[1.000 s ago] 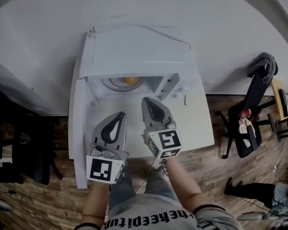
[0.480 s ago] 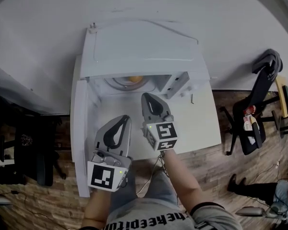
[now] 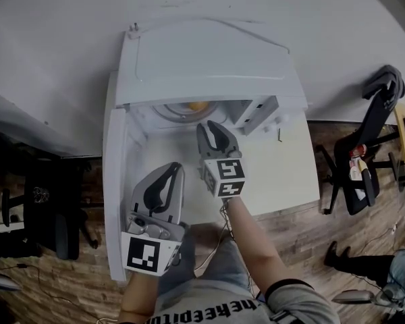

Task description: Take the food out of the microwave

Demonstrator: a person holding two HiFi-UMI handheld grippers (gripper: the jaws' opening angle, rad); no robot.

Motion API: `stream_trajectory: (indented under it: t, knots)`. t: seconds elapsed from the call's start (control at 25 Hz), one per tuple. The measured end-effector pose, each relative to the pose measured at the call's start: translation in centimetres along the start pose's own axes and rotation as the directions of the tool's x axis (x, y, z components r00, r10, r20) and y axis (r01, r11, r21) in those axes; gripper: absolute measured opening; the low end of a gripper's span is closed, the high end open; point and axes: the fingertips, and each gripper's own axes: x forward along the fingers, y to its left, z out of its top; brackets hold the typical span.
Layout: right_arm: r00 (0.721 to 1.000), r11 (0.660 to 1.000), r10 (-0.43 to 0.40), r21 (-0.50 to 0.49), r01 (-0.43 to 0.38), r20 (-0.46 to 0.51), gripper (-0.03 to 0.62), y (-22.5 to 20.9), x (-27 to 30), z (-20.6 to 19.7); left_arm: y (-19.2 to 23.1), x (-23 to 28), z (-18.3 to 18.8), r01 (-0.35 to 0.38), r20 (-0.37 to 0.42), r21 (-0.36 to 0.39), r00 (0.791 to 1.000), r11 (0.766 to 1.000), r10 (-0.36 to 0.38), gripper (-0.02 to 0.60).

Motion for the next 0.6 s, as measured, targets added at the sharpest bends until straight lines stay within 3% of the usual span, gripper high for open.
stream_trajectory:
  t: [0.24,0.6]
  knots:
    - [0.999,1.000,-0.023,0.008,0.023,-0.031,0.175,-0.2,2.0,-1.1,0.2,-0.2,-0.3,0.009,-0.006,0.000,1.000,1.000,-0.009,0.014]
    - [0.997,0.997,-0.072,0.004,0.072,-0.027,0.228,-0.7,4.5,-1.6,1.0,-0.7,-0.6,0.015,-0.008,0.003,1.000,1.000,-0.015,0.014]
